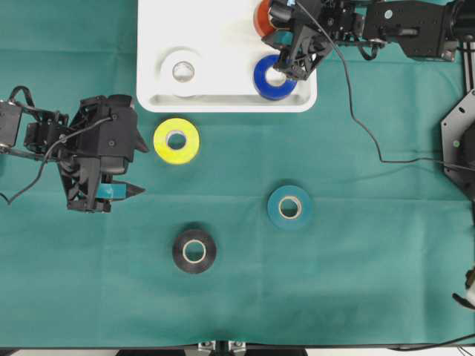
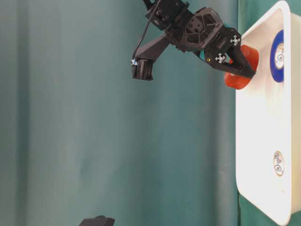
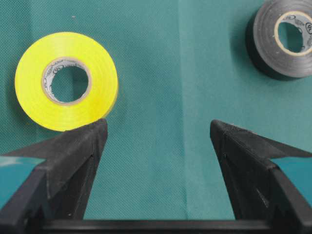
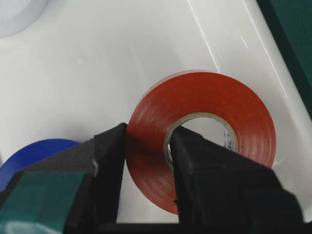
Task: Put the tape alternately from left to right into the white case.
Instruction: 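Lift the orange-red roll and lower it into the tray's top-right corner, then release the orange-red roll and pull the right gripper back down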
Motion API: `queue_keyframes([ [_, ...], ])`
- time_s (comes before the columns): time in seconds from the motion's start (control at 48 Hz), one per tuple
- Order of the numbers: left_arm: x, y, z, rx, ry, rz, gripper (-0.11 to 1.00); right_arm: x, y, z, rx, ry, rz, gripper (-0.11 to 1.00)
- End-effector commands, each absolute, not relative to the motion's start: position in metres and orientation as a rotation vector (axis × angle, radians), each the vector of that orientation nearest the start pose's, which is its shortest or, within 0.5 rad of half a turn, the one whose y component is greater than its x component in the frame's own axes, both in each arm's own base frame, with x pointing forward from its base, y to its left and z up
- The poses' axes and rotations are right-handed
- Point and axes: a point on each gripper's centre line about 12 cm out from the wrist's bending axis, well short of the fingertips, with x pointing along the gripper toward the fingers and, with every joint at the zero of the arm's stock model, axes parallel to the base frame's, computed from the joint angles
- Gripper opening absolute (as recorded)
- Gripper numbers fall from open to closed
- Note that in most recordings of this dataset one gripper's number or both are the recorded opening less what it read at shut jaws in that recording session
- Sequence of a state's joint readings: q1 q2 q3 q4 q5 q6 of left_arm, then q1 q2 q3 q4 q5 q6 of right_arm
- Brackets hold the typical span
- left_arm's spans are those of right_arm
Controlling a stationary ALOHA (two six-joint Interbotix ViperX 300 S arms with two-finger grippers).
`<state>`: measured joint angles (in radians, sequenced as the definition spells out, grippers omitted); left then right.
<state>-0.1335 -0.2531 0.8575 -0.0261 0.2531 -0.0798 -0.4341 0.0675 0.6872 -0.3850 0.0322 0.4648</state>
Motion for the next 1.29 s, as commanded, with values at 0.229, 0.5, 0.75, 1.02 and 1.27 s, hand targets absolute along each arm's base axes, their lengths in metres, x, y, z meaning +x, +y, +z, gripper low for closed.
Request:
queue_keyframes([
  [0.229, 0.3084, -0.0427, 0.181, -0.047, 0.83, -0.089, 0.87, 0.3508, -0.1625, 0.1439, 0.227, 0.722, -0.447, 0.3],
  [0.5, 0.3088, -0.0427, 0.1815, -0.047, 0.829, -0.09, 0.87, 0.3514, -0.1627, 0.1439, 0.227, 0.721, -0.446, 0.31],
  [0.75, 0.3084, -0.0427, 0.181, -0.047, 0.83, -0.089, 0.87, 0.3507, -0.1631, 0.144, 0.22, 0.722, -0.445, 0.87],
  [1.02, 0.3083, -0.0427, 0.1809, -0.047, 0.832, -0.089, 0.87, 0.3513, -0.1627, 0.1445, 0.221, 0.721, -0.444, 0.9],
  [1.27, 0.3079, -0.0426, 0.1804, -0.047, 0.833, -0.089, 0.87, 0.3521, -0.1631, 0.1455, 0.22, 0.718, -0.444, 0.89],
])
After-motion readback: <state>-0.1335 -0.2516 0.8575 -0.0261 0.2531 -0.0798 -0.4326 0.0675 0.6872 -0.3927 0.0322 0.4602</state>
